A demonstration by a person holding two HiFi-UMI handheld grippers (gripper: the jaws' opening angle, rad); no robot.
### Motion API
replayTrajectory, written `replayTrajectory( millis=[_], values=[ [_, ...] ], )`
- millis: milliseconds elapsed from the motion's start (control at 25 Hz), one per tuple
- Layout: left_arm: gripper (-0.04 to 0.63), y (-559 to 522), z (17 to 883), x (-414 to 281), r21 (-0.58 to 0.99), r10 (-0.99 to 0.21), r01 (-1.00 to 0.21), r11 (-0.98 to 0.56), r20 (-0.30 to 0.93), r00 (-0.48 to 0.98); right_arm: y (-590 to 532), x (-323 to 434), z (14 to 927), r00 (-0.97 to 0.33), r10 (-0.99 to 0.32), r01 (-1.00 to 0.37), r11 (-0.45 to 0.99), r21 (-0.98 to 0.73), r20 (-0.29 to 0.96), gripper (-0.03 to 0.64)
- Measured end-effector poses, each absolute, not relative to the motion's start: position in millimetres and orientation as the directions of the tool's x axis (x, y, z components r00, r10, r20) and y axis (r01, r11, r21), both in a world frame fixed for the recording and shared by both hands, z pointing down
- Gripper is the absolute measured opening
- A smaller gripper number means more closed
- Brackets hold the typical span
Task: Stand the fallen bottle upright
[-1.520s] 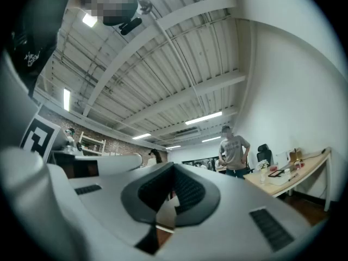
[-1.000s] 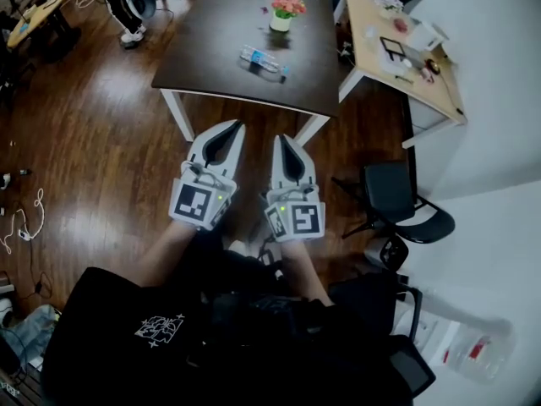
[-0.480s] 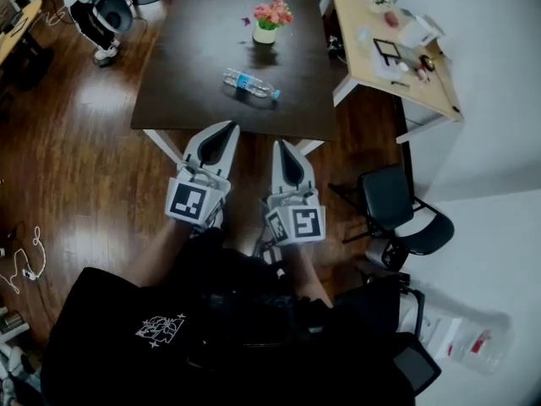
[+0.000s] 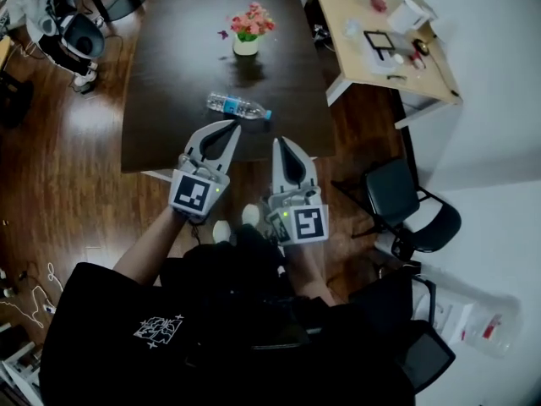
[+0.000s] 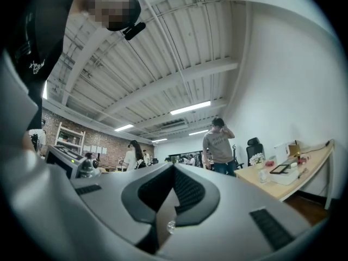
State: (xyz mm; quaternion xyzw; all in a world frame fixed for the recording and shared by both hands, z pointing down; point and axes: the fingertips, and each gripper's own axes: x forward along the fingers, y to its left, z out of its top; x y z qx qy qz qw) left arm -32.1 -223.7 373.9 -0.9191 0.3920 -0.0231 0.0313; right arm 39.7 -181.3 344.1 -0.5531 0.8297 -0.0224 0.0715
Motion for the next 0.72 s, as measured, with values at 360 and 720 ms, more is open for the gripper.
replayTrajectory(
  millis=[360,720],
  values=[
    [0.006,-272,392,16,-0.069,-0.761,-0.758,-0.649,0.035,0.648,-240,86,364,-0.412,-0.907,-0.899,0.42,-0.126,-0.086,0.012],
    [0.005,-298,424,20,-0.103,-0.789,-0.783,-0.614,0.097,0.607,-281,92,403,-0.427,-0.901,-0.895,0.433,-0.108,-0.077,0.014]
  ],
)
